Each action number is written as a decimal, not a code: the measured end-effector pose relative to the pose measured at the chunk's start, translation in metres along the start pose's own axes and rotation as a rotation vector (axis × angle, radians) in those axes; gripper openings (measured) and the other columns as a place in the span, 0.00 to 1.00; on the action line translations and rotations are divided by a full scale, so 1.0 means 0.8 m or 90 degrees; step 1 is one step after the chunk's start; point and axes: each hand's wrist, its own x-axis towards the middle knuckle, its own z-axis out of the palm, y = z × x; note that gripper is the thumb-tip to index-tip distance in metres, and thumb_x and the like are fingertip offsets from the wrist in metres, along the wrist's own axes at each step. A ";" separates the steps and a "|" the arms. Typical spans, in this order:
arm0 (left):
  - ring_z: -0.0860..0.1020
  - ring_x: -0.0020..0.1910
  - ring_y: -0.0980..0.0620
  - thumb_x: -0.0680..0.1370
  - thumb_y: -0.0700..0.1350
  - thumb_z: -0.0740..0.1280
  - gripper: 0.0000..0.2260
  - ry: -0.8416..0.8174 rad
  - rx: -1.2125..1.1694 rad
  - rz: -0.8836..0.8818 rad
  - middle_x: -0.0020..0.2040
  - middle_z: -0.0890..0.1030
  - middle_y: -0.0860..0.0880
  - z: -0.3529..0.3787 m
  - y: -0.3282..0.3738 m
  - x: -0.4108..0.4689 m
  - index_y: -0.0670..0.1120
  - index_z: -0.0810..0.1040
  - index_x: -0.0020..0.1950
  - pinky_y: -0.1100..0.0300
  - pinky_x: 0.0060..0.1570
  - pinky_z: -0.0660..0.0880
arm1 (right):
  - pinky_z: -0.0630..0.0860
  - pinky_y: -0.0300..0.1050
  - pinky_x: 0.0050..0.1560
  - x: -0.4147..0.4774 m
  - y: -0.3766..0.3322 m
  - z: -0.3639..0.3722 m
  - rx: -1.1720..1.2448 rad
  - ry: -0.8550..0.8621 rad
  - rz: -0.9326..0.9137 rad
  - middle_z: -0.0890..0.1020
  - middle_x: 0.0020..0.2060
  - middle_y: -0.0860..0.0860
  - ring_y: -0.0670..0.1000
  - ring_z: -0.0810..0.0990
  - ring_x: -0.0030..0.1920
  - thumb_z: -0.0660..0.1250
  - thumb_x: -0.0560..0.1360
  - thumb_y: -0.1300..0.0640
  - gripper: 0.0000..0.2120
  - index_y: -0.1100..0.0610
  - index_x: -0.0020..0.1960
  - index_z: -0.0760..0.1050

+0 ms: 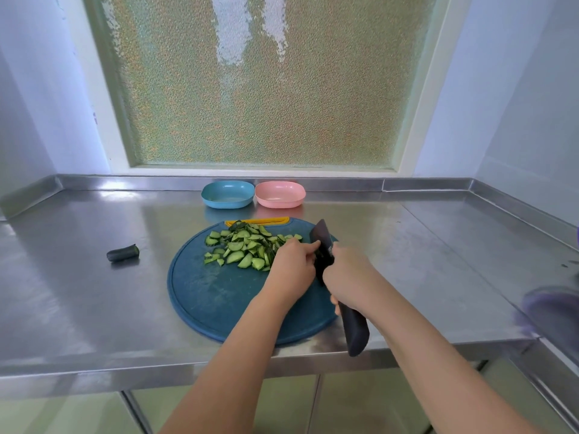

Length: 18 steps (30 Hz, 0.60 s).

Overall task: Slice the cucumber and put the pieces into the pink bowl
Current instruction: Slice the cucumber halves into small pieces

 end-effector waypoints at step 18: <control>0.71 0.44 0.54 0.79 0.37 0.57 0.20 -0.070 -0.049 0.009 0.45 0.76 0.48 -0.021 -0.003 -0.008 0.51 0.71 0.70 0.69 0.39 0.61 | 0.73 0.49 0.35 0.019 0.012 -0.020 0.065 -0.092 0.016 0.73 0.31 0.58 0.55 0.72 0.27 0.52 0.77 0.67 0.16 0.58 0.63 0.64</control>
